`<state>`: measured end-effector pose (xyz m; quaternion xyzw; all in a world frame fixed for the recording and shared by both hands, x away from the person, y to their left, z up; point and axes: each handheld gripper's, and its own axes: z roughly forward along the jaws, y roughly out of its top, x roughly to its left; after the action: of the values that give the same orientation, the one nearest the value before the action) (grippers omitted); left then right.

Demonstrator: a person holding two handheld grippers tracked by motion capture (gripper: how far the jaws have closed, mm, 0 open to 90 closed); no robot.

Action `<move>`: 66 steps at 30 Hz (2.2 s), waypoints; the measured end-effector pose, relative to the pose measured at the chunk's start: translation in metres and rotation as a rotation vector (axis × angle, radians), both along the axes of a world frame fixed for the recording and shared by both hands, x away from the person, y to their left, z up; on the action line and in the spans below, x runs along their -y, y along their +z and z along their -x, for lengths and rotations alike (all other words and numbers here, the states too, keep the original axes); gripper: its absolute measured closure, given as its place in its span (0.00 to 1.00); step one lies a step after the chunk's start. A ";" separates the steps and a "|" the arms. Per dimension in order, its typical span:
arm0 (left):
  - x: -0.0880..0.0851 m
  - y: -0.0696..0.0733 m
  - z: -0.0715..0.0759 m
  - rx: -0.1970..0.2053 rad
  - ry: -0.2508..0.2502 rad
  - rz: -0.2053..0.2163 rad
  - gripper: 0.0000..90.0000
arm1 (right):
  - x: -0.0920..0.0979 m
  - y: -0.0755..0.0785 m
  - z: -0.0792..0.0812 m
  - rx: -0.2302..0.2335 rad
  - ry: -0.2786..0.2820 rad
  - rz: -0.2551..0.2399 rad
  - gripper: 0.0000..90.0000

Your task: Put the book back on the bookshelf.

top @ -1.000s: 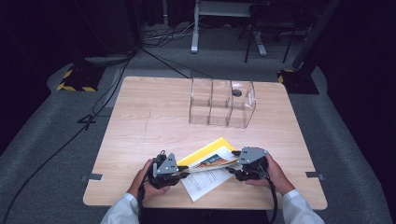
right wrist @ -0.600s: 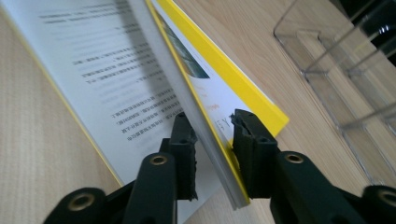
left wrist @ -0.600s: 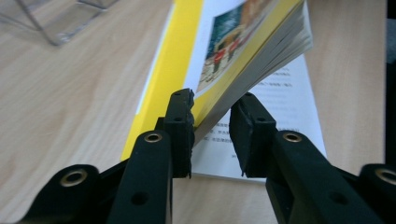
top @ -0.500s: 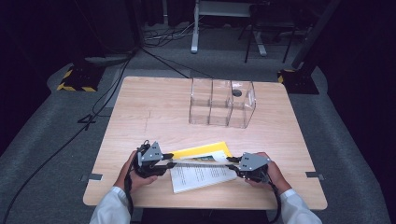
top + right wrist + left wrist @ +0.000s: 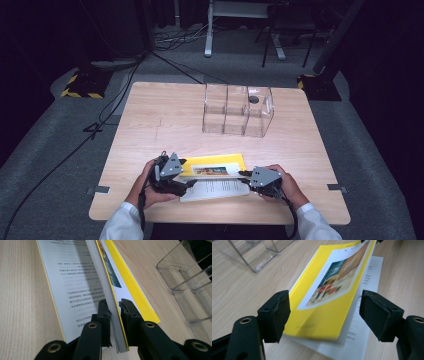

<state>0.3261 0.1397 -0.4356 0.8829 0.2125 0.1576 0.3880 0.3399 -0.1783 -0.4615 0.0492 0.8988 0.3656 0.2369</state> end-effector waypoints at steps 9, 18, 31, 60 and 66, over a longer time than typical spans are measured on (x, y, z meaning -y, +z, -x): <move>0.038 -0.010 0.000 -0.004 0.057 -0.101 0.33 | -0.004 0.003 0.004 0.012 -0.014 0.015 0.87; 0.034 -0.022 0.000 0.029 0.022 -0.160 0.69 | -0.006 0.005 0.005 0.013 -0.012 0.018 0.85; 0.009 -0.026 -0.007 -0.009 -0.042 -0.087 0.82 | 0.011 -0.003 -0.022 -0.096 -0.006 -0.135 0.77; 0.062 -0.019 0.002 0.019 0.075 -0.154 0.69 | -0.021 0.016 0.004 0.013 0.097 -0.028 0.88; 0.062 -0.019 0.008 0.068 0.032 -0.188 0.84 | -0.023 0.017 0.004 0.012 0.074 -0.048 0.85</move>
<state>0.3181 0.0773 -0.4544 0.9061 0.1974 0.2129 0.3078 0.3358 -0.1554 -0.4449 0.0193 0.8896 0.3957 0.2273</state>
